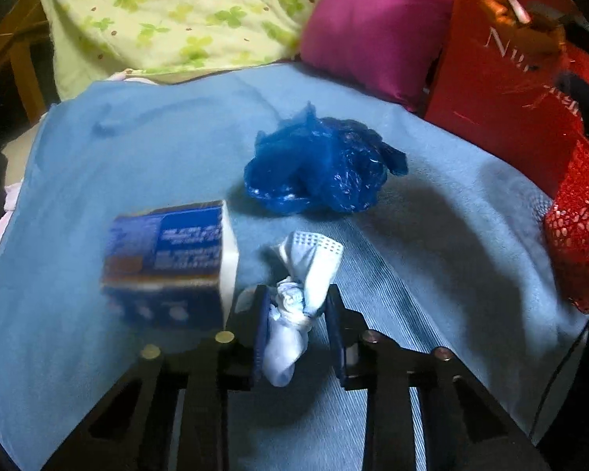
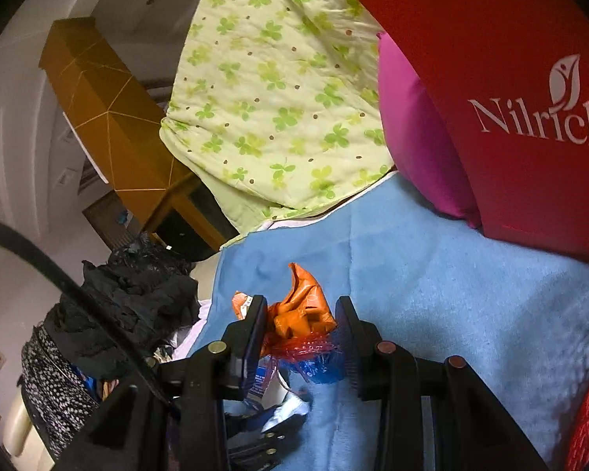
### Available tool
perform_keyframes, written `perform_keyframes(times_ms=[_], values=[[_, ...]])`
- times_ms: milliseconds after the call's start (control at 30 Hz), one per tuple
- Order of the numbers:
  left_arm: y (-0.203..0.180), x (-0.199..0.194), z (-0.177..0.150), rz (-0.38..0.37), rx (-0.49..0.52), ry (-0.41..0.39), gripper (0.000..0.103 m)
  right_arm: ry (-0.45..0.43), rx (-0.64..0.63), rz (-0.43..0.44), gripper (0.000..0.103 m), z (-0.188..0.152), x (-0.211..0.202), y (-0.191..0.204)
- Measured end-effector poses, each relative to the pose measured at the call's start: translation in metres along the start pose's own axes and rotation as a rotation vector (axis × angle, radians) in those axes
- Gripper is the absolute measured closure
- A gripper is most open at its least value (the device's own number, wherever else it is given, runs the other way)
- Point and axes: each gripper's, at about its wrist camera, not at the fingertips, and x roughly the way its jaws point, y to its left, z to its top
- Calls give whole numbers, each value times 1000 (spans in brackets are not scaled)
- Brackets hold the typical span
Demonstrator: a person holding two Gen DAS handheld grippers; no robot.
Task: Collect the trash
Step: 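Lift the white tissue and orange wrapper off the blanket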
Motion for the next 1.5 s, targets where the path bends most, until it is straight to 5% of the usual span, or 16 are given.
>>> perform_keyframes(times_ms=[667,1067,1500], values=[[-2,-171,-19,7,-116,-301,77,-51,-95,25,65,-57,-82,30],[-54,-222,-8,153,-23,-393,76,-139,-149,-32,64,-36,-155,57],[-82,-243,-6,218,14,-422,76,-178,-171,-46,64,-38,-198,70]])
